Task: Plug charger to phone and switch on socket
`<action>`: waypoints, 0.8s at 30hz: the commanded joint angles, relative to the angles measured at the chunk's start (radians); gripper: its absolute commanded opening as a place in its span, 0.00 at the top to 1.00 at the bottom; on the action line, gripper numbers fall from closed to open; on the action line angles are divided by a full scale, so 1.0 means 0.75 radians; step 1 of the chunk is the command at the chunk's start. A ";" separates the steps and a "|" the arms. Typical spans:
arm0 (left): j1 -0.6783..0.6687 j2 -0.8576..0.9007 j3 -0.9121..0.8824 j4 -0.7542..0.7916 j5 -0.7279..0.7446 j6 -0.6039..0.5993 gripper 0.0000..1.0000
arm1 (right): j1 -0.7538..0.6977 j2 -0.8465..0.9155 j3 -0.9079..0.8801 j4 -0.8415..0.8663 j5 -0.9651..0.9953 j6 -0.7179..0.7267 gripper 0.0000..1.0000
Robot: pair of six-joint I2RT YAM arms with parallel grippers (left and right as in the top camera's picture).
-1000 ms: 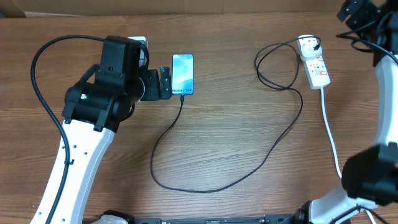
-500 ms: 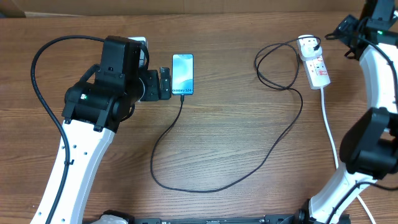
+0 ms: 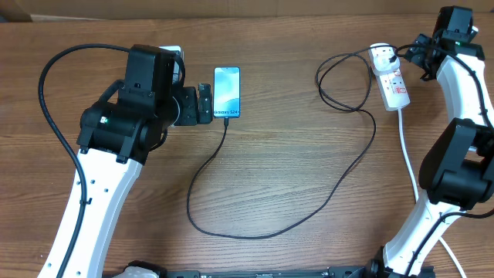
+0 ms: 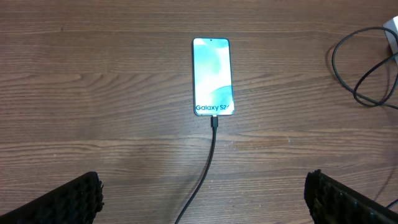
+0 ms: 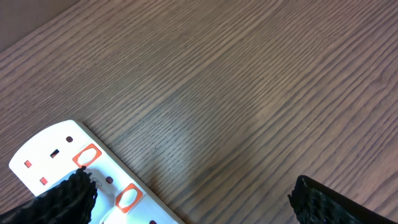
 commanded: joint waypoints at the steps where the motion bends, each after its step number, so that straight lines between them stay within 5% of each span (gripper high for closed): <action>1: -0.004 -0.002 -0.014 0.004 -0.018 -0.017 0.00 | -0.003 0.023 -0.046 0.024 0.019 -0.007 0.00; 24: -0.004 -0.002 -0.014 0.002 -0.018 -0.018 0.00 | -0.003 0.127 -0.068 0.053 -0.081 -0.016 0.00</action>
